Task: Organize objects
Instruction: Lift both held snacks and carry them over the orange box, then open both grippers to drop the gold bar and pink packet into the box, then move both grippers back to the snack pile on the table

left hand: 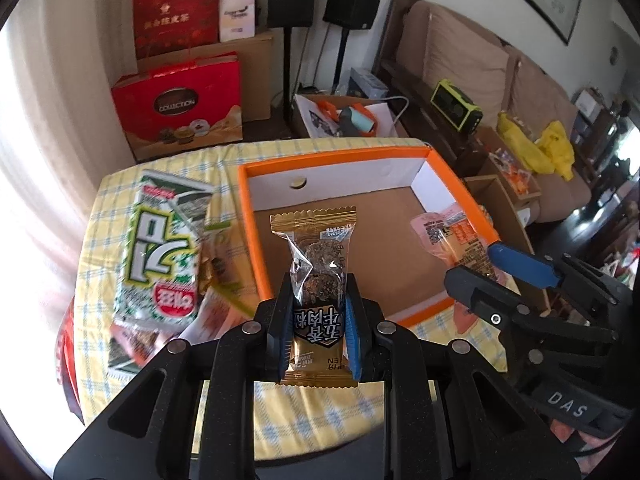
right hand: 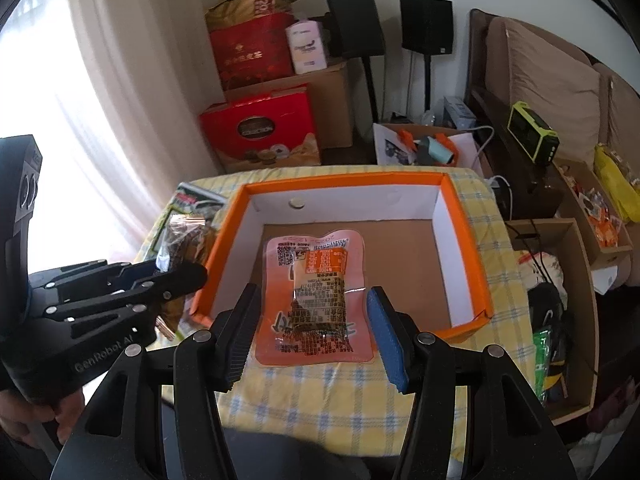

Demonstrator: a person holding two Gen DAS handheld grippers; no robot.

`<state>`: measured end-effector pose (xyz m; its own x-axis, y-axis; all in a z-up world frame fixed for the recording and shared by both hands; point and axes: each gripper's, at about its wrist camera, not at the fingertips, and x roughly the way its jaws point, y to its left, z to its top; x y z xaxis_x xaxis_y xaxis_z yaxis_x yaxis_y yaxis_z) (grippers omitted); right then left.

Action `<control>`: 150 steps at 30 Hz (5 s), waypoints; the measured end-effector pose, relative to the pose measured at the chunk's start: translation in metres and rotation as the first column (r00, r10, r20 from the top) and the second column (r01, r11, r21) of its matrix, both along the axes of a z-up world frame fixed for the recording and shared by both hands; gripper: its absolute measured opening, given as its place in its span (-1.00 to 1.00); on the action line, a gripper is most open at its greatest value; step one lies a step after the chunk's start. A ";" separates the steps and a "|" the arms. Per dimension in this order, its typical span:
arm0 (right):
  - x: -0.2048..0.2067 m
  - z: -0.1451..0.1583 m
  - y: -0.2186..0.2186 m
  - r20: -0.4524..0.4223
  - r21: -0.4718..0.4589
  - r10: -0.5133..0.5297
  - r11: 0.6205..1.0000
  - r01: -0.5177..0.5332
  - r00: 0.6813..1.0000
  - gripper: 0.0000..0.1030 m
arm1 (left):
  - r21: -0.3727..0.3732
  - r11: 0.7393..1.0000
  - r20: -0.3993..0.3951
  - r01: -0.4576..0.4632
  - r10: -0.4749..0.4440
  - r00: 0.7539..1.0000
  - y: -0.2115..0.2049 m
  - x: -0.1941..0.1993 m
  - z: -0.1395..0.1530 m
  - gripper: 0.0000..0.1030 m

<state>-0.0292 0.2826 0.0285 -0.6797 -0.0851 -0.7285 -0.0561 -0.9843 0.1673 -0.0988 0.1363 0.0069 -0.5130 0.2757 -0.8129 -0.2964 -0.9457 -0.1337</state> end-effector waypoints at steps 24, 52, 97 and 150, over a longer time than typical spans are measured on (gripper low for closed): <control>-0.037 -0.027 0.048 0.058 0.016 -0.127 0.992 0.127 0.990 0.09 | -0.035 0.999 0.020 -0.023 0.024 1.000 0.039 -0.045 -0.031 -0.61; -0.029 -0.031 0.054 0.043 0.012 -0.180 0.984 0.180 0.983 0.37 | -0.073 0.996 -0.027 -0.057 0.055 0.998 0.029 -0.037 -0.024 0.23; -0.016 0.006 -0.020 -0.017 0.075 -0.112 0.991 0.113 0.994 0.99 | -0.035 0.973 -0.124 -0.230 0.224 0.967 -0.100 0.013 0.006 0.99; -0.021 -0.021 -0.041 0.035 -0.010 -0.054 0.998 0.055 0.998 0.99 | 0.005 0.999 0.080 -0.049 0.049 0.996 -0.099 -0.002 -0.074 -0.52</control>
